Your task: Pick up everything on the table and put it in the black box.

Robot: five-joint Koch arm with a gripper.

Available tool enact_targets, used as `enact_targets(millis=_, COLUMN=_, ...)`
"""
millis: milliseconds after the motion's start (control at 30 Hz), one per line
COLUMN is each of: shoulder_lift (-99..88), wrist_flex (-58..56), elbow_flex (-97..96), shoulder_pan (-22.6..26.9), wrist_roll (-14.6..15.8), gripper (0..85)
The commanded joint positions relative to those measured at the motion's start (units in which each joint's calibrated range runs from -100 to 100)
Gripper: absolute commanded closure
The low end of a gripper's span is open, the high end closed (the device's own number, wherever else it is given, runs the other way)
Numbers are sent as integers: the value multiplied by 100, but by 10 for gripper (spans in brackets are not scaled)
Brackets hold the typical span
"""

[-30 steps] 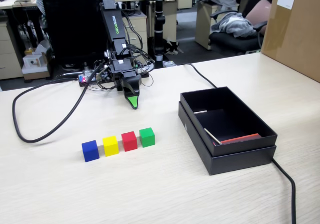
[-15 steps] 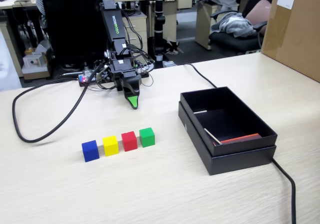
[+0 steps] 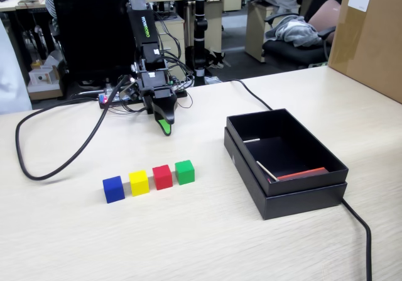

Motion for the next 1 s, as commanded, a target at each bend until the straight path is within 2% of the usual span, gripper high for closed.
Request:
enact_targets(millis=0, shoulder_lift=785, wrist_flex=-1350, elbow_flex=1762, shoulder_pan=-156, wrist_roll=-63, gripper=379)
enact_targets(millis=133, shoulder_lift=1875, wrist_flex=-2214, elbow_flex=3203, shoulder_pan=-386, wrist_roll=-249, gripper=380)
enact_targets(millis=167, shoulder_lift=2495, wrist_flex=-2327, elbow_flex=3838, shoulder_pan=-542, wrist_roll=-435, gripper=382)
enact_targets(millis=300, shoulder_lift=3952, wrist_flex=-2344, elbow_flex=5035, shoulder_pan=-830, wrist_roll=-835, gripper=382)
enact_targets(millis=433, shoulder_lift=5777, wrist_flex=-2413, elbow_flex=6676, shoulder_pan=-1158, wrist_roll=-1045, gripper=383)
enact_targets(millis=567, shoulder_lift=7693, wrist_flex=-2854, elbow_flex=8308, shoulder_pan=-1402, wrist_roll=-1148, gripper=384)
enact_targets(millis=900, shoulder_lift=9632, wrist_flex=-3165, elbow_flex=9187, shoulder_pan=-1480, wrist_roll=-1377, gripper=383)
enact_targets(millis=967, shoulder_lift=9953, wrist_flex=-3208, elbow_flex=9405, shoulder_pan=-1475, wrist_roll=-1436, gripper=404)
